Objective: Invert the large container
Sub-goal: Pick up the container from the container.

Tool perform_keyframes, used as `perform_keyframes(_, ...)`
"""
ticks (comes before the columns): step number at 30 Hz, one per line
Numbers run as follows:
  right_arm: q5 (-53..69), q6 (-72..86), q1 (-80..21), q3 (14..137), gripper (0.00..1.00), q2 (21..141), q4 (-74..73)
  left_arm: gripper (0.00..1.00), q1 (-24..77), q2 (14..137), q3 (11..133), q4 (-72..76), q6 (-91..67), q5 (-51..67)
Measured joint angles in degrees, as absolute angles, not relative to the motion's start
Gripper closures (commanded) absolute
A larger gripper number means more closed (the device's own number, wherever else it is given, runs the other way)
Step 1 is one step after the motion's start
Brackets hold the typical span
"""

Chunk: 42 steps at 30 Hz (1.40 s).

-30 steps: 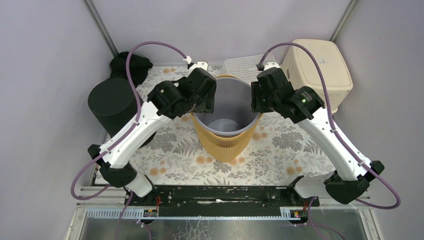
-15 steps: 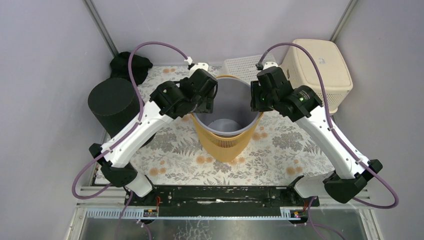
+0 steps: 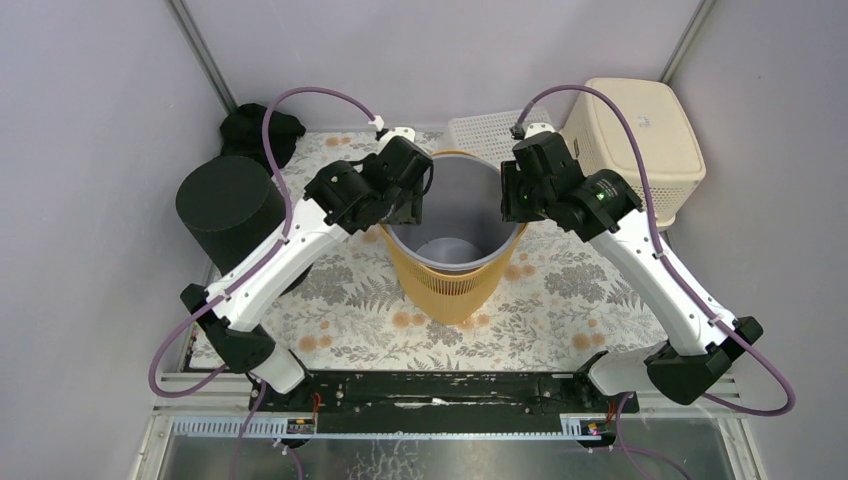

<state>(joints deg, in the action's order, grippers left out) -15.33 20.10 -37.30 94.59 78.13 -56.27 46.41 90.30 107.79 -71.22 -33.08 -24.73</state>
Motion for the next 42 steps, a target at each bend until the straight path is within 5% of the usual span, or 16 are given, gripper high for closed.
perform_keyframes(3,-15.3,19.8,-37.2,94.6,0.60,78.2,-56.3,0.53,45.8,90.3,107.2,-70.2,-32.8,-23.9)
perform_keyframes(10,-16.1,19.1,-36.5,94.6,0.84,78.6,-56.6,0.79,44.2,90.3,107.0,-70.7,-31.4,-23.9)
perform_keyframes(18,-18.1,19.5,-35.8,97.6,0.97,81.7,-57.6,0.84,43.0,91.5,109.7,-71.0,-31.5,-23.7)
perform_keyframes(42,-11.9,16.7,-35.6,119.0,1.00,106.0,-45.6,0.91,22.2,93.0,109.5,-64.0,-25.7,-18.3)
